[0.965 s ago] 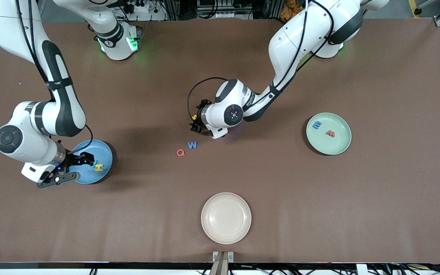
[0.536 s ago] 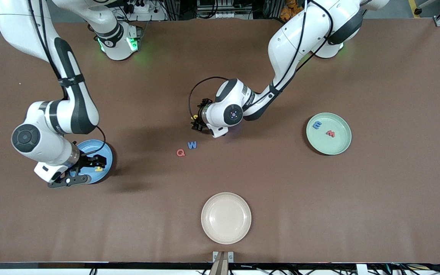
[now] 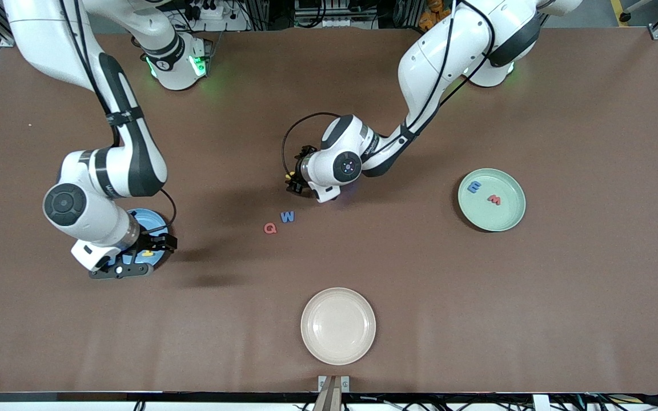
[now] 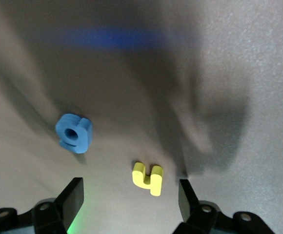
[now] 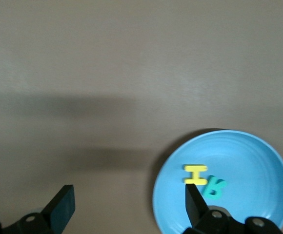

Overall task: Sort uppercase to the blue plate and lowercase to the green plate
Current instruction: 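Release the teal R on the blue plate while the left gripper lowers, then grasp the yellow h with the left gripper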

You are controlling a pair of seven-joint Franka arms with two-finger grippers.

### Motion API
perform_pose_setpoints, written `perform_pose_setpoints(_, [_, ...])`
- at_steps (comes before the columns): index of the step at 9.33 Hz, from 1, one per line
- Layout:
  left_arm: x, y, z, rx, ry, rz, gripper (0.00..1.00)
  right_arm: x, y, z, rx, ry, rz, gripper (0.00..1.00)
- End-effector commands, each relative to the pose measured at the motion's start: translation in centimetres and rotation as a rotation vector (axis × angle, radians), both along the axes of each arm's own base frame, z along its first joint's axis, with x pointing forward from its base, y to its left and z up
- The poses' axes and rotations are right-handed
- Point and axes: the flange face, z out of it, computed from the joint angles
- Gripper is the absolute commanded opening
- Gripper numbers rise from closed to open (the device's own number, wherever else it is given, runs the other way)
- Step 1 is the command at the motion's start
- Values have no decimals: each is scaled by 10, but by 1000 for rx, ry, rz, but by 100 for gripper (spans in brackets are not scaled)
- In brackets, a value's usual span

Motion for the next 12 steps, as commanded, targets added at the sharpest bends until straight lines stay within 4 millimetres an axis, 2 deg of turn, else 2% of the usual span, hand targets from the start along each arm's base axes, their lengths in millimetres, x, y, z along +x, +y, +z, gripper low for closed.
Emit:
perform_pose_setpoints(1, [-4, -2, 0, -9, -7, 28, 86, 7, 14, -3, -2, 1, -47, 100])
perform_pose_setpoints(3, [-5, -1, 0, -12, -19, 27, 85, 5, 26, -4, -2, 1, -52, 100])
perform_pose_setpoints(6, [-18, 2, -1, -8, -50, -19, 84, 5, 26, -8, -3, 5, -61, 100])
perform_pose_setpoints(8, [-26, 2, 2, -15, -63, -59, 84, 3, 35, -7, -1, 2, -73, 100])
perform_pose_setpoints(9, [-26, 2, 3, -18, -70, -66, 84, 3, 42, -7, -2, 0, -75, 100])
perform_pose_setpoints(12, [-14, 5, 2, -28, -144, -47, 83, 3, 43, -7, -2, 0, -74, 100])
